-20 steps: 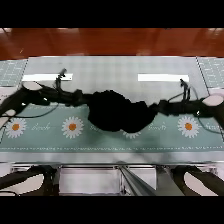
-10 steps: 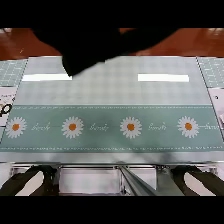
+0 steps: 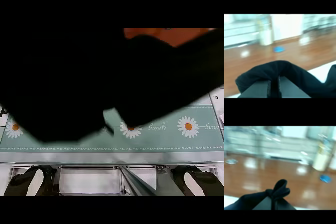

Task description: Fold the shirts.

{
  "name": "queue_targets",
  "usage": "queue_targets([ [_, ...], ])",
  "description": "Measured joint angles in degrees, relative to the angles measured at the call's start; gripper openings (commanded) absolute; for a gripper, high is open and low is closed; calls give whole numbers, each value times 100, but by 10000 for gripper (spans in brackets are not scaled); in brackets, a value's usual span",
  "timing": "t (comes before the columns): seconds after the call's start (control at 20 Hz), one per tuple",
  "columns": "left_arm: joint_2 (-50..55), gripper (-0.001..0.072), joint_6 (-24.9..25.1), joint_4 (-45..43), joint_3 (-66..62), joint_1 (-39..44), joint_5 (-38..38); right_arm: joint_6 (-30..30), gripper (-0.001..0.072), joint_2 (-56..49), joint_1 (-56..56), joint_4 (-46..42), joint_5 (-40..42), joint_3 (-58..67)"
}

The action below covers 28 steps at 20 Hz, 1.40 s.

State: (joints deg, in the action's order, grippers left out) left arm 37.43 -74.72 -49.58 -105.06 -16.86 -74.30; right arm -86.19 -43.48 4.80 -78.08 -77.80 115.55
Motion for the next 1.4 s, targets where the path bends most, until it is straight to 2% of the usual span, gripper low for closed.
queue_targets([
  [0.15, -549, 26, -420, -901, 289, -24, -225, -332, 28, 603, 0, -590, -282, -658],
  [0.35, -1099, 26, -704, -1213, 1060, 26, -389, -640, 28, 1217, 0, -820, -522, -1685],
  [0.55, -1226, 27, -796, -793, 2479, 44, -413, -754, 27, 1469, 0, -431, -608, -3075],
  [0.65, -1093, 27, -697, -457, 3379, 44, -402, -756, 28, 1458, 0, -190, -348, -3921],
  [0.85, -243, 27, -271, 42, 4931, 55, 168, -673, 28, 835, 0, 59, 546, -5174],
  [1.0, 796, 27, -4, 256, 5458, 111, 876, -455, 28, -125, 0, 334, 1224, -5532],
  [1.15, 1991, 27, 278, 599, 5569, 208, 1543, -315, 28, -1176, 0, 603, 1932, -5663],
  [1.4, 3633, 27, 470, 1193, 5191, 380, 2105, -210, 28, -2675, 0, 844, 2793, -5490],
])
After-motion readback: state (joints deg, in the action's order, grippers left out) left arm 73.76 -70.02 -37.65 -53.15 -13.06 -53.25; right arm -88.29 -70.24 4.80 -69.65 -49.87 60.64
